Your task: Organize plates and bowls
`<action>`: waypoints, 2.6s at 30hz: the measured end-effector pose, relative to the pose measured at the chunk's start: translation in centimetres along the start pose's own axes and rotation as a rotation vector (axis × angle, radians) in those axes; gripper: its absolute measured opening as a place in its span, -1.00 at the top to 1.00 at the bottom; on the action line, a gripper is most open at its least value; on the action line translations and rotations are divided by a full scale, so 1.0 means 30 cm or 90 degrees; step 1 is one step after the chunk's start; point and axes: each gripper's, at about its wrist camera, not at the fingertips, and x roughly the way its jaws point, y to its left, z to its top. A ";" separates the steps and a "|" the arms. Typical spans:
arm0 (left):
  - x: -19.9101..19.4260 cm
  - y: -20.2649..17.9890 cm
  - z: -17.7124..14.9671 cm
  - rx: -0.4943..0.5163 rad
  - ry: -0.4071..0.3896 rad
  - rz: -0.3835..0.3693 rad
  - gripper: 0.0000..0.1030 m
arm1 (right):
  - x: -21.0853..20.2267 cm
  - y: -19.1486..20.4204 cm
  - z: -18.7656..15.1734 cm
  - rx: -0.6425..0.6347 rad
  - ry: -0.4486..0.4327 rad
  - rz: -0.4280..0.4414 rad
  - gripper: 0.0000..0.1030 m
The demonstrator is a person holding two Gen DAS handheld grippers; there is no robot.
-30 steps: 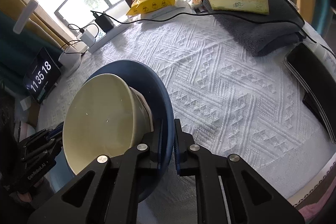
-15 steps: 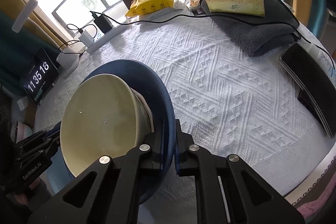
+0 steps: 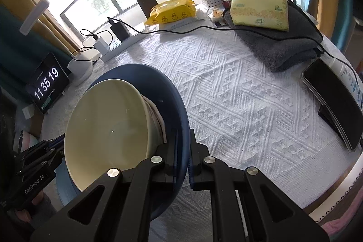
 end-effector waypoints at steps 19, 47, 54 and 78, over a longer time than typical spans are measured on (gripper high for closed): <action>-0.161 0.061 -0.013 -0.021 -0.047 0.014 0.78 | -0.083 0.135 0.020 -0.042 -0.022 0.015 0.80; -0.303 0.251 -0.146 -0.081 -0.063 0.063 0.78 | -0.028 0.377 -0.066 -0.101 0.009 0.056 0.80; -0.315 0.303 -0.187 -0.102 -0.056 0.071 0.78 | 0.005 0.430 -0.099 -0.109 0.025 0.062 0.80; -0.296 0.379 -0.292 -0.139 -0.023 0.082 0.78 | 0.096 0.489 -0.184 -0.121 0.077 0.067 0.80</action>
